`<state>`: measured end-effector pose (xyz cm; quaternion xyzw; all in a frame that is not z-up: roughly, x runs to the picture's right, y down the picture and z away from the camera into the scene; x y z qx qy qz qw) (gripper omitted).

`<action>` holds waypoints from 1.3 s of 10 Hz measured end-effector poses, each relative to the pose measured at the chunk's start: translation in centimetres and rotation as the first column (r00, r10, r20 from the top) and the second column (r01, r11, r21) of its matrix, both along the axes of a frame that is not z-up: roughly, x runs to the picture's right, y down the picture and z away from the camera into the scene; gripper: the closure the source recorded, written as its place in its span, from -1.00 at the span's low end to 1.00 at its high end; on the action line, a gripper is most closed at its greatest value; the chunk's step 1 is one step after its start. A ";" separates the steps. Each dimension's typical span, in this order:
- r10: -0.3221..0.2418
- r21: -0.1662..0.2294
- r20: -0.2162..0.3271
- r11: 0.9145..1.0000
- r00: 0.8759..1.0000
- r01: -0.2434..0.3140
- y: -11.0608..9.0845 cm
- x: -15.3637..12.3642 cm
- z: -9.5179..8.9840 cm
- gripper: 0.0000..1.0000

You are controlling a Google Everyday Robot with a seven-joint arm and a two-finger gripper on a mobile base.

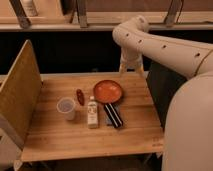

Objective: Place the bottle in the ceramic bowl

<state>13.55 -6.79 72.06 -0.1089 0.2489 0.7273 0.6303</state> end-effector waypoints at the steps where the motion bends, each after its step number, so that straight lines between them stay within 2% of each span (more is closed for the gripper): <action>1: 0.000 0.000 0.000 1.000 1.000 0.000 0.0 0.0 0.0 -0.30; 7: -0.004 0.001 -0.001 1.000 1.000 0.004 0.0 0.0 0.0 -0.30; 9: -0.019 0.014 -0.014 1.000 1.000 0.019 0.0 -0.6 -0.8 -0.30; 11: -0.022 -0.012 -0.042 1.000 0.999 0.022 2.3 -1.8 -2.2 -0.30; 13: -0.011 -0.052 -0.114 0.999 0.993 0.005 5.5 -1.1 -4.3 -0.30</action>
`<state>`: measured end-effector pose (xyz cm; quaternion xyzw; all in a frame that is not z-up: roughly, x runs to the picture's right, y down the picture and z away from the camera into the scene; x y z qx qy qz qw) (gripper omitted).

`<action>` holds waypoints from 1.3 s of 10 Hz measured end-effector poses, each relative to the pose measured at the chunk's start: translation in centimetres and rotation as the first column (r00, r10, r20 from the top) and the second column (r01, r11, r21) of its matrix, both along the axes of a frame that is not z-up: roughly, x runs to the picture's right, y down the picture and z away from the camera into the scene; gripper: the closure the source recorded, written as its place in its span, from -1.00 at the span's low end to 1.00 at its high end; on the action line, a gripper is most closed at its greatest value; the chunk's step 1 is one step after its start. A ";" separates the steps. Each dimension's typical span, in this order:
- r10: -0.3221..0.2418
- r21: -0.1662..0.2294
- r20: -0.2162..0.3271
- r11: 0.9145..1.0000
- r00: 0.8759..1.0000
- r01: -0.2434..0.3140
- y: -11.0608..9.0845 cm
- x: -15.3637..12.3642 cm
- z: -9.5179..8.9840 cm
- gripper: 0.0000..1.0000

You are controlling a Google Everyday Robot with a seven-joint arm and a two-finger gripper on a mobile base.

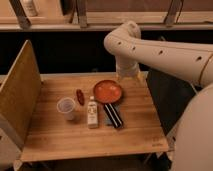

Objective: Place the bottle in the ceramic bowl

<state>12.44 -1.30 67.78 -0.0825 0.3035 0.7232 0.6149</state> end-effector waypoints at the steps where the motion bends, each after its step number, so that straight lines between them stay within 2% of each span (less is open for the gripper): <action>1: 0.004 -0.009 -0.017 1.000 1.000 -0.004 0.8 -0.2 -0.5 -0.30; 3: 0.049 -0.046 -0.008 0.998 0.999 -0.049 3.0 -1.4 -0.7 -0.30; 5: 0.096 -0.119 0.064 0.989 0.993 -0.088 5.9 -3.8 -0.7 -0.30; 7: 0.094 -0.192 0.151 0.979 0.984 -0.064 8.0 -5.6 -1.3 -0.30; 8: 0.083 -0.209 0.185 0.977 0.979 -0.043 8.4 -6.2 -1.6 -0.30; 10: 0.045 -0.217 0.241 0.976 0.970 0.009 8.7 -7.7 -2.1 -0.30; 13: 0.043 -0.215 0.238 0.977 0.970 0.010 8.6 -7.5 -2.1 -0.30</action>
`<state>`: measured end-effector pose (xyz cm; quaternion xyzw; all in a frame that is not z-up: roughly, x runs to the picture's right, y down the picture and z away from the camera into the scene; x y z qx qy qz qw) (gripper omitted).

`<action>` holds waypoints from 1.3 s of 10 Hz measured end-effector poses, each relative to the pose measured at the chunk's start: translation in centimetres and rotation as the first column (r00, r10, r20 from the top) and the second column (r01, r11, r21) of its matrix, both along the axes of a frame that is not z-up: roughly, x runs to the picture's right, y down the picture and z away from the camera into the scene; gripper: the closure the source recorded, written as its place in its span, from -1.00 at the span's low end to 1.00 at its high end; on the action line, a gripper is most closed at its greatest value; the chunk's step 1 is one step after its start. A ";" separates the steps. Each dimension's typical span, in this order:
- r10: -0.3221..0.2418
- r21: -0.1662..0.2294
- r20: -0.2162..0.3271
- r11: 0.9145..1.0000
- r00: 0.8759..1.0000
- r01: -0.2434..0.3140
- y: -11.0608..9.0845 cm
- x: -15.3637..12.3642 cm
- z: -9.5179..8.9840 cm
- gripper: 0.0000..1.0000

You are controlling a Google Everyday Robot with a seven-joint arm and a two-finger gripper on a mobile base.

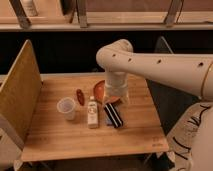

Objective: Place the bottle in the ceramic bowl

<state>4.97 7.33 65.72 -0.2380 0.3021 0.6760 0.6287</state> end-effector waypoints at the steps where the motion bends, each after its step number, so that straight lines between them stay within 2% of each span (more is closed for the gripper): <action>1: -0.010 -0.002 0.007 1.000 1.000 0.010 0.2 -0.3 -0.1 -0.30; 3: -0.074 -0.009 0.069 0.997 0.995 0.074 1.6 -2.9 -1.3 -0.30; 5: -0.130 -0.023 0.138 0.991 0.982 0.134 3.8 -5.5 -3.1 -0.30; 7: -0.162 -0.027 0.218 0.985 0.962 0.172 6.3 -8.5 -5.0 -0.30; 10: -0.179 0.045 0.318 0.984 0.931 0.174 7.7 -13.0 -5.8 -0.30; 11: -0.181 0.060 0.333 0.983 0.925 0.171 7.9 -13.7 -5.9 -0.30; 13: -0.182 0.062 0.333 0.983 0.925 0.171 7.8 -13.7 -5.9 -0.30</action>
